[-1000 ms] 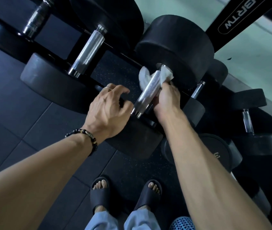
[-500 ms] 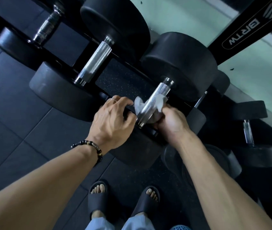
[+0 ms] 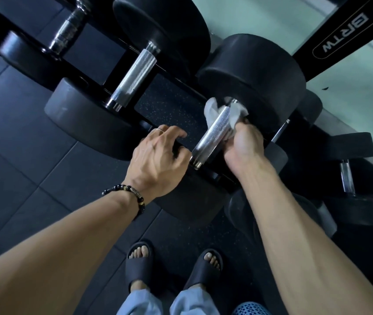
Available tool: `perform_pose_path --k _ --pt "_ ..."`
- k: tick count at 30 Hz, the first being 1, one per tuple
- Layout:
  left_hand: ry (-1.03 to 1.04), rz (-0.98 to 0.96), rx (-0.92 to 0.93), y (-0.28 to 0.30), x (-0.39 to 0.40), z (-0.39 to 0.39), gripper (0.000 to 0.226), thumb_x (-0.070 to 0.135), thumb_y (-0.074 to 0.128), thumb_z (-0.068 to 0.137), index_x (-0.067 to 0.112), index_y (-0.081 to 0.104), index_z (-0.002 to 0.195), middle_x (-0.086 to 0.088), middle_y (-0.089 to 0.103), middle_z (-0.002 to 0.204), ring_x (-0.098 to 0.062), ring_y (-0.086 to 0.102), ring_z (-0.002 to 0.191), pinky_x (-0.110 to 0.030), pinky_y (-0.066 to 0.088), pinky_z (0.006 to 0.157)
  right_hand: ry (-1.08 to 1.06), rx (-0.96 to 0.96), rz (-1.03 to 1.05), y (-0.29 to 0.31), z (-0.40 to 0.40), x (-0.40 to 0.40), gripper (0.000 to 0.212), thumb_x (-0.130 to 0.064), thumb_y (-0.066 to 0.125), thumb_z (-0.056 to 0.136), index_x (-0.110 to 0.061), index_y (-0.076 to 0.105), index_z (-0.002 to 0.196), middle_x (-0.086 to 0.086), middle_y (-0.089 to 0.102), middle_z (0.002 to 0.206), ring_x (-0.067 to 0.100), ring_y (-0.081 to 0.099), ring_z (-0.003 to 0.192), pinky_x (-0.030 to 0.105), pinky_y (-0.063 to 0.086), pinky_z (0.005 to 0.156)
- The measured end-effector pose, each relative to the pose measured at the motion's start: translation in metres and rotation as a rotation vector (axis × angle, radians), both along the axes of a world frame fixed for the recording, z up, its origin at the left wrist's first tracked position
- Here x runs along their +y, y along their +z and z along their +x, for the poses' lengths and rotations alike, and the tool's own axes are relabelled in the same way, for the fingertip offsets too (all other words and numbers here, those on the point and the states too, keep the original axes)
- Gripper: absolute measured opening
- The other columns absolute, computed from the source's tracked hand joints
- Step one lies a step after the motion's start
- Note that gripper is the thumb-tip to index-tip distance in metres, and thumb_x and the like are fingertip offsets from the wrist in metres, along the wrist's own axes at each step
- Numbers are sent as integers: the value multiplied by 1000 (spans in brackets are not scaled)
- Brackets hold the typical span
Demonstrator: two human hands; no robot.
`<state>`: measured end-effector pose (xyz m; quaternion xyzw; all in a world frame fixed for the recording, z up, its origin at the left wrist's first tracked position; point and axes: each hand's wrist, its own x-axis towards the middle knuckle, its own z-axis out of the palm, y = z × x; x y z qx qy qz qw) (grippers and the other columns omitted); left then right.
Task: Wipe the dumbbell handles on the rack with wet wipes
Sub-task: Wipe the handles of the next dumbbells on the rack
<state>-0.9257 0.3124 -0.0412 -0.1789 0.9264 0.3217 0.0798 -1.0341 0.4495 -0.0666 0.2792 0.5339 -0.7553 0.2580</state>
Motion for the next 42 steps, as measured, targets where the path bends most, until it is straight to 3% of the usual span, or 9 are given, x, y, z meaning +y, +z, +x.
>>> perform_pose_path --k 5,10,15,20,26,28,31,36,42 --pt "25 25 31 3 1 1 58 48 29 80 21 61 119 6 61 113 -16 54 106 -39 46 91 609 135 385 -11 50 25 39 -44 57 98 -14 76 82 5 75 82 21 68 79 41 53 81" --pt "17 21 23 1 0 1 48 37 36 82 19 62 119 7 61 115 -15 54 108 -38 44 94 313 134 238 -22 13 14 31 -36 56 101 -13 76 96 -2 74 89 14 68 89 35 53 93" --pt "39 21 32 2 1 1 46 38 36 82 19 63 115 7 62 112 -15 54 106 -36 44 92 617 34 250 -18 42 25 28 -7 52 96 -9 70 74 6 67 62 16 60 53 24 45 49" --pt "31 28 22 2 1 1 46 35 37 82 18 62 116 8 62 112 -14 53 106 -35 44 92 410 177 347 -15 13 21 23 -20 53 98 -8 72 93 11 75 94 24 73 90 41 60 82" --pt "38 28 7 4 2 1 48 36 36 81 19 63 116 6 62 112 -17 54 106 -35 43 92 863 282 662 -9 41 30 37 -23 56 100 -9 61 66 2 61 63 4 50 50 23 42 49" --pt "39 35 12 4 2 0 48 36 36 80 18 63 116 5 63 112 -18 54 105 -36 44 91 620 260 556 -12 15 28 29 -22 56 93 -6 67 72 9 71 77 5 66 72 32 59 72" --pt "43 38 17 3 1 0 48 35 36 81 18 64 116 6 63 113 -17 55 106 -35 44 91 455 219 484 -6 4 17 24 -21 51 90 -10 71 88 8 73 100 20 71 99 46 57 92" --pt "39 58 17 5 1 0 46 36 37 81 19 64 114 6 64 110 -18 56 105 -38 45 92 791 235 671 2 52 26 39 -21 55 100 -19 62 62 -5 62 62 7 53 53 24 40 50" --pt "-33 108 -7 4 -3 -1 59 49 31 83 22 56 129 6 61 119 -17 54 112 -40 44 95 684 470 721 47 52 37 23 -10 68 92 -25 74 76 -7 72 76 8 67 75 28 54 71"
